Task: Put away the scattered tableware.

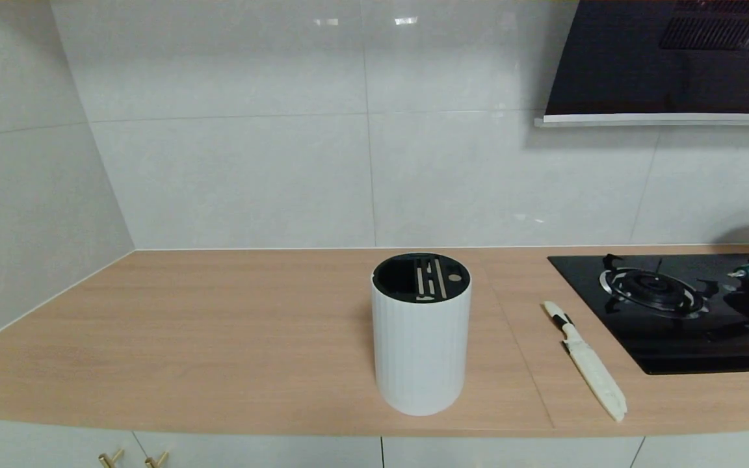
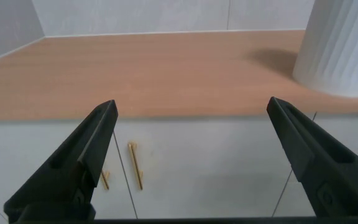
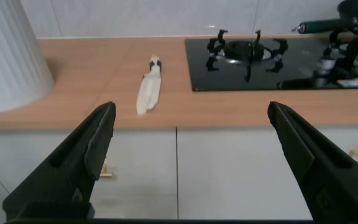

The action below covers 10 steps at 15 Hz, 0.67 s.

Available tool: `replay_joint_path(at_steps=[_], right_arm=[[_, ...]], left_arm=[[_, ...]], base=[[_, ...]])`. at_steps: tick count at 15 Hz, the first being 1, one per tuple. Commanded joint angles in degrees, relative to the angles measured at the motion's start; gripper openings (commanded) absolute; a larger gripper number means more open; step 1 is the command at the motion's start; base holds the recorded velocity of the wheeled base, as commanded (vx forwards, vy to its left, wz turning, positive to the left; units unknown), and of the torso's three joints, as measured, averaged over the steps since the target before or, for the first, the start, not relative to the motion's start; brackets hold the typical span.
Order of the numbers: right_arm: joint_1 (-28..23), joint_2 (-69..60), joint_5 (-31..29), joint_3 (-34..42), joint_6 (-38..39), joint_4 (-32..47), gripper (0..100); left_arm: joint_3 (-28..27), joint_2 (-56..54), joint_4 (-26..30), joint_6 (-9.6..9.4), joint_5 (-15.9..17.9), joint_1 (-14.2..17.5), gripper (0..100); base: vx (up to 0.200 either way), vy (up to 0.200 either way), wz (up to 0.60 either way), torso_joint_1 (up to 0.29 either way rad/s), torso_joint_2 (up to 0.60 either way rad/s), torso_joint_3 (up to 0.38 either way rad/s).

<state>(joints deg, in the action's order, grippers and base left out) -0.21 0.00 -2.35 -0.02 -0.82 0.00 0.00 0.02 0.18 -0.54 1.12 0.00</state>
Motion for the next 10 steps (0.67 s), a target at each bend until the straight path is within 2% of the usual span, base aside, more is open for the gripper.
replay_joint_path(at_steps=[1, 6, 10], right_arm=[[0.0, 0.1, 0.0, 0.0, -0.1, 0.0, 100], [0.0, 0.1, 0.0, 0.0, -0.1, 0.0, 100], [0.0, 0.1, 0.0, 0.0, -0.1, 0.0, 100]], left_arm=[[0.0, 0.0, 0.0, 0.01, 0.0, 0.0, 100], [0.0, 0.0, 0.0, 0.01, 0.0, 0.0, 100], [0.0, 0.0, 0.0, 0.01, 0.0, 0.0, 100]], base=[[0.000, 0.000, 0.00, 0.266, -0.58, -0.310], [0.000, 0.000, 0.00, 0.279, -0.60, -0.313], [0.000, 0.000, 0.00, 0.211, -0.44, -0.228]])
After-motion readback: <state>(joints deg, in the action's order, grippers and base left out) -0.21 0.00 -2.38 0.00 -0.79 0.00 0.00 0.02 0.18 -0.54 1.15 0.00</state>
